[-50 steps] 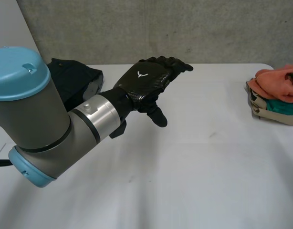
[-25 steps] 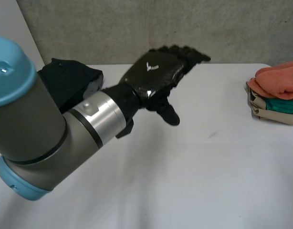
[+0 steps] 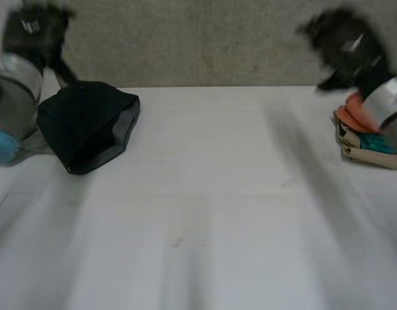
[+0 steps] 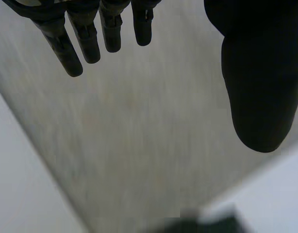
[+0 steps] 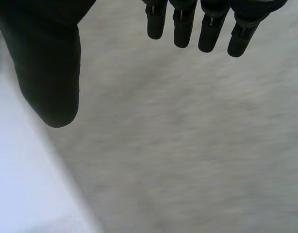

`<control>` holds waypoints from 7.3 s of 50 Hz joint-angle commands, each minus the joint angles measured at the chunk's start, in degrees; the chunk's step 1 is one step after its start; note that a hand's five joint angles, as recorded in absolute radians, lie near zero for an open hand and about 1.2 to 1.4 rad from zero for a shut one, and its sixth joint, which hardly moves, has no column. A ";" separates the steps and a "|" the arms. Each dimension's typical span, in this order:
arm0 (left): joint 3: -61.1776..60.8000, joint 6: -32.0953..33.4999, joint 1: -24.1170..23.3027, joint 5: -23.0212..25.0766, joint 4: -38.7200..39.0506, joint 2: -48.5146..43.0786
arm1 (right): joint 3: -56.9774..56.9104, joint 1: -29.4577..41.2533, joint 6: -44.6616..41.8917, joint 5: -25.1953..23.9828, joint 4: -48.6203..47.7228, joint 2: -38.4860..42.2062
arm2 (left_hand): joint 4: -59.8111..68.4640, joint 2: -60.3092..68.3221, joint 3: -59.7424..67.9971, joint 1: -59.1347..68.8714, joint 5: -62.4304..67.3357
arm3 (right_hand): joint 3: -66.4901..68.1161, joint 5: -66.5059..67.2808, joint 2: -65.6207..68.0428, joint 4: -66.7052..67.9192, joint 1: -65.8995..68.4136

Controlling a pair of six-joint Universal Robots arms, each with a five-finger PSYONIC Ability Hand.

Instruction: Fold the laundry.

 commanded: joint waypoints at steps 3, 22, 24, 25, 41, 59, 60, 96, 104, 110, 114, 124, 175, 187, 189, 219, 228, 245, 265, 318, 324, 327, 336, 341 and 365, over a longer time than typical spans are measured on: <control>3.31 9.63 6.55 5.28 19.53 -23.52 | 11.47 5.30 -9.77 3.92 5.78 7.12 | 0.41 0.14 -0.04 1.35 -0.34 | -2.38 -17.91 -2.23 -2.18 -2.96; 4.57 10.97 2.78 7.68 29.51 -22.35 | 19.13 2.84 -12.59 5.76 4.90 6.78 | 68.18 67.91 67.73 69.12 67.43 | -2.38 -17.91 -2.23 -2.18 -2.96; 0.43 7.37 -0.12 6.01 29.51 -15.14 | 18.95 2.84 -12.41 5.85 4.81 6.25 | 68.18 67.91 67.73 69.12 67.43 | -2.38 -17.91 -2.23 -2.18 -2.96; -0.71 5.96 -1.09 5.65 29.51 -13.03 | 18.95 2.84 -12.33 5.85 4.81 5.99 | 68.18 67.91 67.73 69.12 67.43 | -2.38 -17.91 -2.23 -2.18 -2.96; -11.63 -12.95 -24.90 2.49 21.61 -1.47 | 18.95 0.21 -10.39 9.89 4.90 2.65 | 68.18 67.91 67.73 69.12 67.43 | -2.38 -17.91 -2.23 -2.18 -2.96; -17.83 -11.38 -27.06 -6.04 8.16 0.94 | 18.86 -0.76 -5.83 12.80 7.88 -0.77 | 4.78 4.51 4.34 5.73 4.03 | -2.38 -17.91 -2.23 -2.18 -2.96; -19.34 -10.93 -25.46 -5.95 7.98 2.80 | 18.86 -0.59 -4.25 12.80 9.63 -2.52 | 4.95 4.68 4.50 5.89 4.20 | -2.38 -17.91 -2.23 -2.18 -2.96; -28.92 11.14 2.07 13.21 16.68 -4.52 | -8.65 23.32 12.56 29.67 18.96 24.97 | 68.18 67.91 67.73 69.12 67.43 | 67.62 52.09 67.77 67.82 67.04; -38.42 5.25 -4.26 13.12 15.27 17.82 | -7.06 16.03 -0.80 29.41 16.76 5.64 | 68.18 67.91 67.73 69.12 67.43 | 67.62 52.09 67.77 67.82 67.04; -40.62 -6.77 -7.25 13.21 13.34 26.37 | -15.32 12.77 -7.58 25.02 17.82 5.10 | 68.18 67.91 67.73 69.12 67.43 | 67.62 52.09 67.77 67.82 67.04; -40.19 -8.91 -10.67 12.95 13.42 20.15 | -21.11 12.68 -7.75 20.72 18.26 13.51 | 68.18 67.91 67.73 69.12 67.43 | 67.62 52.09 67.77 67.82 67.04; -27.28 -7.33 -17.09 -3.30 13.07 -5.61 | -34.30 13.39 -8.28 17.63 17.20 34.36 | 61.37 61.10 60.93 62.31 60.62 | 62.35 46.82 62.50 62.55 61.77; -35.44 8.06 -12.17 2.32 16.84 10.35 | -0.03 11.72 0.95 16.49 20.63 3.90 | 68.18 67.91 67.73 69.12 67.43 | 67.62 52.09 67.77 67.82 67.04; -21.13 -3.72 -11.29 1.78 21.78 37.00 | -23.30 11.46 1.21 15.96 31.34 -14.93 | 68.18 67.91 67.73 69.12 67.43 | 67.62 52.09 67.77 67.82 67.04; -18.67 -4.34 -11.21 1.61 21.34 37.53 | -29.81 11.89 1.21 16.05 34.94 -15.55 | 68.18 67.91 67.73 69.12 67.43 | 67.62 52.09 67.77 67.82 67.04; 6.74 -3.55 -7.07 0.55 21.77 -18.79 | -42.39 15.31 10.96 20.88 35.07 26.43 | 68.18 67.91 67.73 69.12 67.43 | 67.62 52.09 67.77 67.82 67.04; 17.73 -1.96 -6.46 -0.15 24.32 -34.01 | -42.57 18.05 11.41 19.83 19.85 36.39 | 50.55 50.28 50.10 51.49 49.80 | -2.38 -17.91 -2.23 -2.18 -2.96; -20.89 -1.18 -15.58 0.82 19.60 3.30 | -26.77 16.29 0.96 19.74 35.29 13.55 | 3.09 2.82 2.65 4.03 2.34 | -2.38 -17.91 -2.23 -2.18 -2.96; -48.45 2.25 -37.75 -0.41 14.30 8.19 | 23.32 4.52 -19.08 3.58 21.89 -0.43 | 38.42 38.15 37.98 39.36 37.67 | 9.98 -5.55 10.13 10.18 9.39; -54.00 11.83 -22.28 -10.78 20.62 4.33 | 29.58 3.02 -20.59 0.58 4.19 5.46 | 21.22 20.95 20.77 22.16 20.47 | 56.70 41.17 56.84 56.90 56.11; -52.05 12.10 -22.28 -10.78 25.02 1.93 | 29.58 2.84 -20.59 1.63 3.93 5.20 | 68.18 67.91 67.73 69.12 67.43 | 67.62 52.09 67.77 67.82 67.04; -51.79 12.10 -22.54 -10.70 25.38 5.17 | 29.41 2.93 -20.67 3.74 5.42 1.52 | 68.18 67.91 67.73 69.12 67.43 | 67.62 52.09 67.77 67.82 67.04; -47.67 10.52 -22.46 -7.63 23.19 33.19 | 20.55 3.63 -17.96 6.73 17.27 -17.65 | 68.18 67.91 67.73 69.12 67.43 | 67.62 52.09 67.77 67.82 67.04; -40.55 9.03 -21.67 -5.69 14.76 39.81 | 5.11 3.02 -11.55 7.53 29.82 -21.43 | 68.18 67.91 67.73 69.12 67.43 | 67.62 52.09 67.77 67.82 67.04; -1.62 5.33 -15.07 -4.81 15.96 -4.74 | -36.23 11.36 -2.49 16.30 34.01 16.44 | 68.18 67.91 67.73 69.12 67.43 | 67.62 52.09 67.77 67.82 67.04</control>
